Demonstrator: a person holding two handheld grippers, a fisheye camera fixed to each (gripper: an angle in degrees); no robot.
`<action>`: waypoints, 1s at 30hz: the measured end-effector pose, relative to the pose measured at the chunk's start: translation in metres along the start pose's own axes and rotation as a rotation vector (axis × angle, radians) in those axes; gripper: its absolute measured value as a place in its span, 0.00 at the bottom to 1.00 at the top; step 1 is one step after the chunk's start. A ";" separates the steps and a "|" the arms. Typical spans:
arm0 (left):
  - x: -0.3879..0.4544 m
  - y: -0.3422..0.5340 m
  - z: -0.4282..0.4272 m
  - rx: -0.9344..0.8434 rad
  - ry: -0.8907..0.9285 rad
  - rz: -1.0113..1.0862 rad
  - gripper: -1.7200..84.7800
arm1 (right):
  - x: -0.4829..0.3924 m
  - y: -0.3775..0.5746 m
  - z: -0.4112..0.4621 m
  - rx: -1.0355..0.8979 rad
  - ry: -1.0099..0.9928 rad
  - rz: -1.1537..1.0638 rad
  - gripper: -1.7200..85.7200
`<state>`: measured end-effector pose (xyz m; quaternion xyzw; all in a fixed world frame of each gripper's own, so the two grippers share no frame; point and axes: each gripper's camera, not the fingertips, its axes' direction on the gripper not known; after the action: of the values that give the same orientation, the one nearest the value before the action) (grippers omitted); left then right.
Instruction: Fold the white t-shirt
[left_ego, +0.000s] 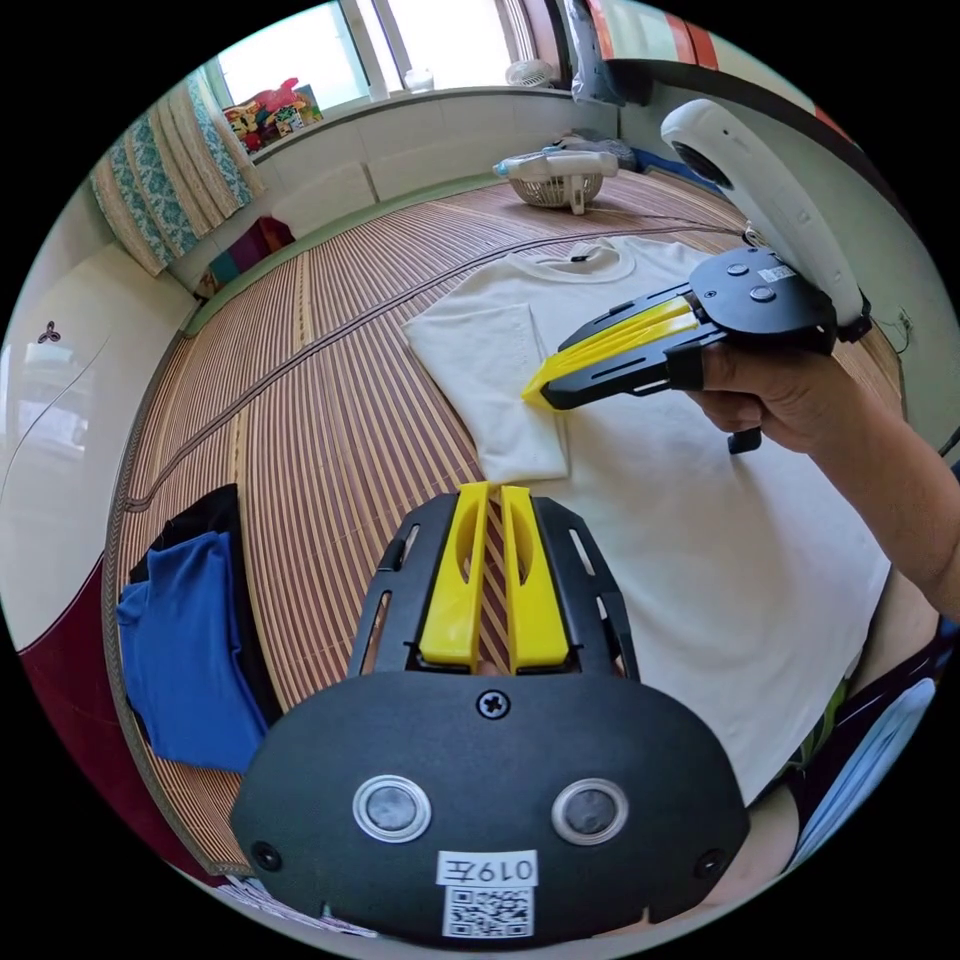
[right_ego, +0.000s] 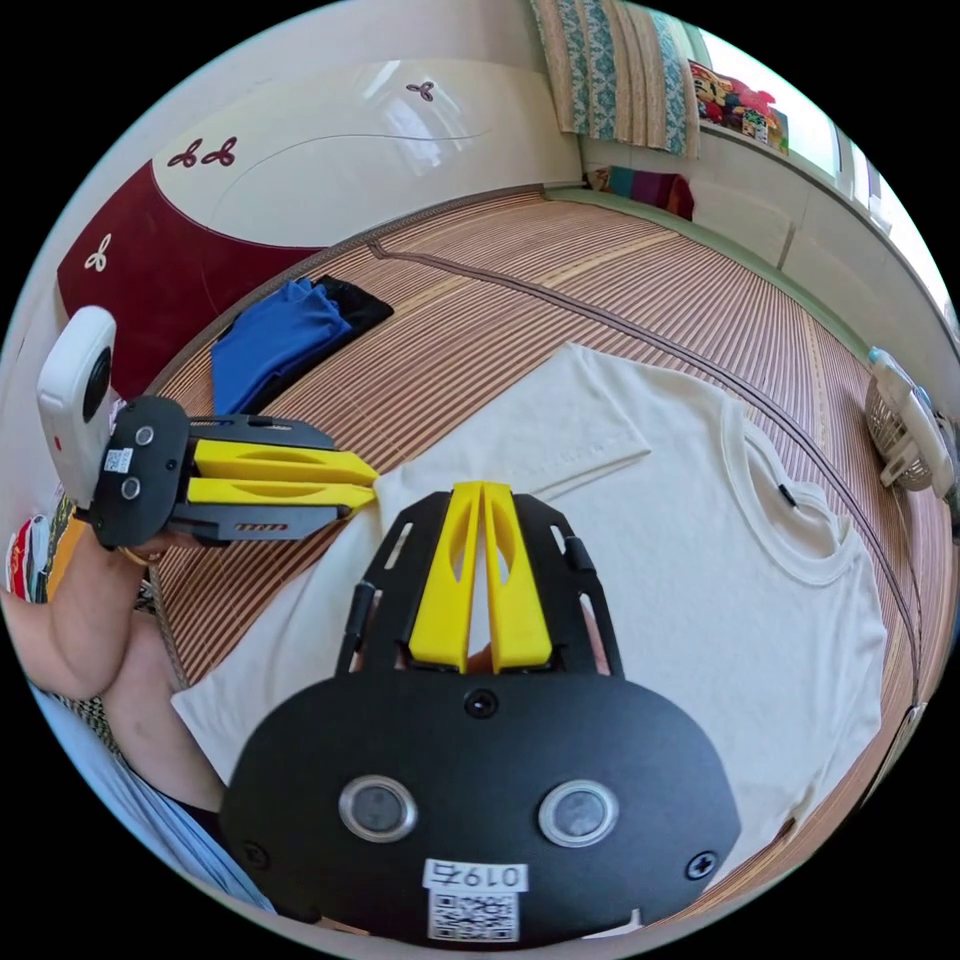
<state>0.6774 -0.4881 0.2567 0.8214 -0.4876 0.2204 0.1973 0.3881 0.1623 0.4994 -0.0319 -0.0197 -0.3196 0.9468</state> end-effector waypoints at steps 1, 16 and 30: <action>0.000 0.000 -0.001 -0.005 0.006 -0.005 0.03 | 0.001 0.003 -0.001 -0.002 -0.002 0.002 0.01; 0.011 -0.003 -0.023 -0.035 0.014 -0.013 0.03 | 0.018 0.048 -0.025 0.024 -0.028 0.029 0.01; 0.030 -0.013 -0.071 0.061 -0.025 -0.060 0.04 | 0.046 0.156 -0.113 0.232 -0.064 0.208 0.01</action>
<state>0.6894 -0.4653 0.3306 0.8441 -0.4582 0.2188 0.1724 0.5211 0.2505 0.3824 0.0656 -0.0830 -0.2140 0.9711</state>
